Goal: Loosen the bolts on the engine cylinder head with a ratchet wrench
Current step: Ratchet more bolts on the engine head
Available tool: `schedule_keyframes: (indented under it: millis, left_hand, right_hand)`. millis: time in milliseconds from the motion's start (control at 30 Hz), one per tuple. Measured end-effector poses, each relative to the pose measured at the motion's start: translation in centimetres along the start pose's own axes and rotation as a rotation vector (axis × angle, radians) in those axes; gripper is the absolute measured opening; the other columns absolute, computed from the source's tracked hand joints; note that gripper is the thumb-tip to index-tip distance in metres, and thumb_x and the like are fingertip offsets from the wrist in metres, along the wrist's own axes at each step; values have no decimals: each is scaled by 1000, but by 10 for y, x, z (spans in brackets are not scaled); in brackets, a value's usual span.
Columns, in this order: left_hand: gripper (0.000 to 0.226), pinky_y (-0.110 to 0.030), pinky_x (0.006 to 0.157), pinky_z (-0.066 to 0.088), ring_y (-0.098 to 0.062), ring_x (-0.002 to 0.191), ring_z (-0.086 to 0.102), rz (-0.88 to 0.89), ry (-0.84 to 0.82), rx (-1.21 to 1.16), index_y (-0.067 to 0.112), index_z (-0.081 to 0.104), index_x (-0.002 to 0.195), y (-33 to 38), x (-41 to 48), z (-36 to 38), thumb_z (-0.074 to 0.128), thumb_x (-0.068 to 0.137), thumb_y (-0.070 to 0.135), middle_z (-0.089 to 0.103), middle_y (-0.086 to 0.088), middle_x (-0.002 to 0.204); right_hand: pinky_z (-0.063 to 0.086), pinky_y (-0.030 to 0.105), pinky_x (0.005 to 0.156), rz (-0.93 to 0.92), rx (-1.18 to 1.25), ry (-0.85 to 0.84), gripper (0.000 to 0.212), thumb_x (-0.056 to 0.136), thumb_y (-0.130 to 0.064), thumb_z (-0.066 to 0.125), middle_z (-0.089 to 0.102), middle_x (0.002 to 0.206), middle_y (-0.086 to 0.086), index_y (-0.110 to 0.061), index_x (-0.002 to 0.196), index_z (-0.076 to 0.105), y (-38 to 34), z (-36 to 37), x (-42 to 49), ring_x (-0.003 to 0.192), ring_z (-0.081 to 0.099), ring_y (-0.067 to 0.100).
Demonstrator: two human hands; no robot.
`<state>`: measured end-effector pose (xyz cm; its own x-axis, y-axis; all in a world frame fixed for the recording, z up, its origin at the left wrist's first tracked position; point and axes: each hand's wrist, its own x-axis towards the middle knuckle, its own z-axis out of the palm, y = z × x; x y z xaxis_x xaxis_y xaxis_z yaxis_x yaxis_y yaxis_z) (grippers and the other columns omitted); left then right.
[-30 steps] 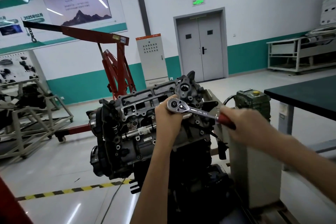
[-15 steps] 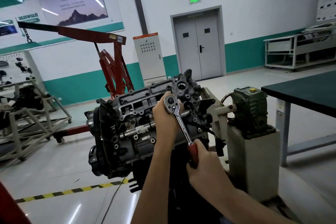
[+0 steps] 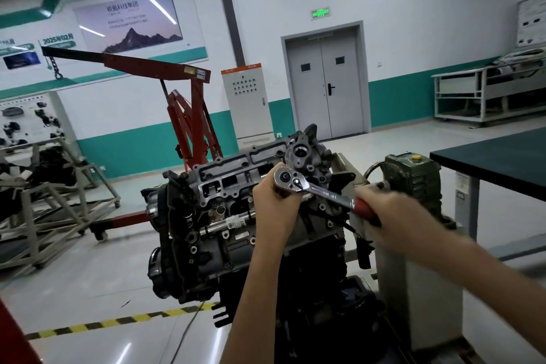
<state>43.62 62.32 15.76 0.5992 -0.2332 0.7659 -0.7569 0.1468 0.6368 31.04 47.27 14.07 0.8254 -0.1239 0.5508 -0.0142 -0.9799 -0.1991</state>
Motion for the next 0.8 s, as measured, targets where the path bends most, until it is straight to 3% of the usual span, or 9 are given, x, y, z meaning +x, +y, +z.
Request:
schedule_keyframes:
  millis: [133,267,367,433,500,600,700,800]
  left_hand:
    - [43,-15,53,31,-1,54,36,24,85,5,24,44,65,-3,-5,14,59,78,-14,46,13,58]
    - [40,-25,55,28,-6,58,27,-62,98,-116,13,36,61,-6,-2,14,54,85,-13,33,12,57]
    - [34,-31,61,30,-15,62,33,-98,54,-60,9,41,60,-8,3,7,49,82,-16,37,6,59]
    - [30,-28,61,35,-11,60,38,-107,34,-17,5,43,58,-7,4,5,47,79,-16,41,5,57]
    - [42,-20,52,27,-1,51,30,-74,26,49,18,36,54,-3,3,6,49,76,-15,39,14,49]
    - [49,-17,48,24,-2,47,29,-56,44,62,23,34,53,-2,5,7,53,78,-14,41,14,45]
    - [48,-21,49,25,-4,49,28,-43,35,71,21,33,53,-2,4,4,55,79,-13,38,13,47]
    - [46,-19,48,27,-3,50,31,-8,51,70,21,36,56,-2,1,5,54,75,-16,41,13,50]
  right_hand:
    - [35,3,48,204,445,75,36,74,-6,63,46,59,-14,-29,92,43,-59,51,-42,49,51,-7]
    - [47,15,55,290,637,68,30,74,-15,61,56,67,-5,-22,98,46,-103,78,-48,56,56,5]
    - [38,5,49,230,541,32,31,75,-9,62,48,58,-11,-26,92,44,-80,58,-44,50,54,-2]
    - [44,11,56,141,303,-18,31,78,-9,60,52,64,-10,-22,103,48,-47,36,-36,55,56,2]
    - [48,20,60,35,5,-17,33,81,-13,59,51,70,-10,-17,112,49,-14,8,-17,59,55,9]
    - [46,22,59,-100,-206,20,26,81,-13,59,59,73,-7,-18,105,52,12,-26,17,58,54,10]
    - [43,18,57,-89,-171,19,21,82,-13,58,52,67,-10,-17,101,51,11,-22,21,56,52,6]
    - [48,19,53,42,78,4,29,80,-9,58,51,66,-11,-14,107,51,-11,16,-13,56,55,5]
